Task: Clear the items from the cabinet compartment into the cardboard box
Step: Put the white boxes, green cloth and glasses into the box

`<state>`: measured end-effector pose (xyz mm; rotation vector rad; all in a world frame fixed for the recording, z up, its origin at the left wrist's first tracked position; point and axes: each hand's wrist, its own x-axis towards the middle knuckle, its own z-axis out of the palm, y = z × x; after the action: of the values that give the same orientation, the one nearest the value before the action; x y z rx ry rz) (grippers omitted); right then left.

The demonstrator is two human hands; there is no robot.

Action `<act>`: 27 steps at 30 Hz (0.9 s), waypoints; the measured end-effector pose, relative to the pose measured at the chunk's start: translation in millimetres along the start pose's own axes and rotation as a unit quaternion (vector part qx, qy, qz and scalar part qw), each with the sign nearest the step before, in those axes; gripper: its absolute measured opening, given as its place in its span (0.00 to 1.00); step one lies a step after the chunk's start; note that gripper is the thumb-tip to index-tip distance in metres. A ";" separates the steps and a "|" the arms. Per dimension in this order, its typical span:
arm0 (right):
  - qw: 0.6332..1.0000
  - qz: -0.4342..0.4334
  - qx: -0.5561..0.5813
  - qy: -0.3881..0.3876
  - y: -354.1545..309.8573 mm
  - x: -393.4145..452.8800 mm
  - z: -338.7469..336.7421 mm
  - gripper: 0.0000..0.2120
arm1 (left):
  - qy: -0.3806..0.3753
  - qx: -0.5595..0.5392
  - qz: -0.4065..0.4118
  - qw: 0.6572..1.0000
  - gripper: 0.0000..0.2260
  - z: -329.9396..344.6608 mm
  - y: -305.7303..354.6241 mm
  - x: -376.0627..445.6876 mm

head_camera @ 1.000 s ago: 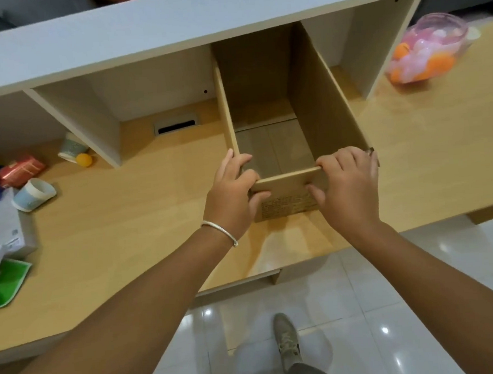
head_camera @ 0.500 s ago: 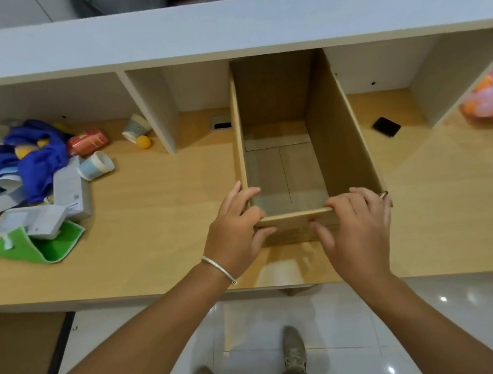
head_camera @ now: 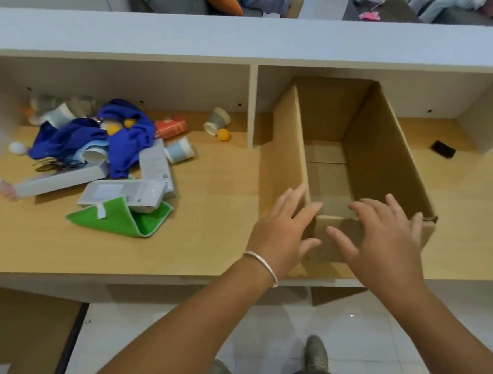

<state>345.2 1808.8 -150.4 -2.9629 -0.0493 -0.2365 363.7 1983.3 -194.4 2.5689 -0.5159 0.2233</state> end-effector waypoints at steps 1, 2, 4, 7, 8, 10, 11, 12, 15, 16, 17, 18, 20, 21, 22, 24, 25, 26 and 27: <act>1.000 -0.017 0.014 0.006 -19.0 -2.6 -1.9 0.26 | -0.002 -0.002 -0.006 1.000 0.27 -8.1 -8.1 -9.6; 0.999 -0.036 0.026 0.008 -37.4 -4.5 -2.0 0.26 | -0.003 -0.002 -0.016 1.000 0.28 -16.5 -18.3 -21.1; 0.997 -0.065 0.045 0.004 -70.9 -6.5 3.4 0.25 | -0.023 0.009 -0.050 0.998 0.29 -32.2 -46.4 -46.4; 0.994 -0.096 0.055 -0.013 -112.6 -8.7 16.7 0.26 | -0.039 0.051 -0.115 0.991 0.30 -51.8 -96.0 -85.5; 0.993 -0.103 0.059 -0.019 -123.8 -9.4 21.8 0.26 | -0.039 0.062 -0.137 0.988 0.30 -57.1 -111.3 -97.0; 0.990 -0.118 0.066 -0.037 -149.6 -11.2 33.0 0.27 | -0.041 0.077 -0.177 0.980 0.31 -69.3 -142.5 -120.5; 0.989 -0.124 0.069 -0.045 -160.9 -11.5 38.3 0.27 | -0.043 0.085 -0.195 0.976 0.32 -75.1 -155.3 -129.9; 0.987 -0.131 0.073 -0.054 -171.2 -10.8 43.8 0.27 | -0.042 0.090 -0.215 0.972 0.32 -80.6 -167.1 -138.3; 0.981 -0.154 0.075 -0.087 -198.1 -4.7 60.8 0.28 | -0.036 0.086 -0.276 0.957 0.32 -94.3 -197.3 -157.2; 0.979 -0.163 0.072 -0.098 -206.2 -1.1 67.5 0.28 | -0.035 0.087 -0.292 0.952 0.32 -98.1 -207.2 -161.6; 0.977 -0.172 0.070 -0.109 -214.2 3.5 74.5 0.28 | -0.034 0.089 -0.305 0.947 0.32 -101.9 -216.9 -165.6; 0.974 -0.179 0.071 -0.118 -222.2 9.2 82.1 0.29 | -0.031 0.092 -0.318 0.943 0.32 -106.0 -226.2 -168.7; 0.968 -0.196 0.075 -0.137 -239.5 23.1 99.4 0.29 | -0.025 0.098 -0.345 0.933 0.33 -113.6 -244.1 -174.5; 0.964 -0.203 0.078 -0.150 -248.7 30.0 106.9 0.30 | -0.024 0.099 -0.359 0.928 0.33 -117.6 -250.8 -176.9; 0.961 -0.208 0.087 -0.162 -257.9 36.6 114.8 0.30 | -0.024 0.099 -0.373 0.922 0.33 -121.4 -257.5 -178.5; 0.954 -0.217 0.108 -0.179 -275.9 50.1 129.8 0.32 | -0.026 0.103 -0.397 0.912 0.33 -128.5 -272.1 -180.3; 0.950 -0.224 0.115 -0.185 -284.7 56.8 136.0 0.32 | -0.025 0.104 -0.409 0.906 0.33 -131.9 -280.5 -181.4; 0.946 -0.233 0.121 -0.190 -292.7 63.2 141.7 0.33 | -0.026 0.105 -0.425 0.899 0.33 -135.8 -288.9 -183.7; 0.943 -0.241 0.125 -0.192 -299.9 69.3 146.7 0.33 | -0.026 0.104 -0.441 0.891 0.33 -139.7 -297.7 -186.4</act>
<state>422.5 2130.6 -232.7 -2.6471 -0.7944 0.2764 304.2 2351.8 -254.6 2.7279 0.7146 -0.1246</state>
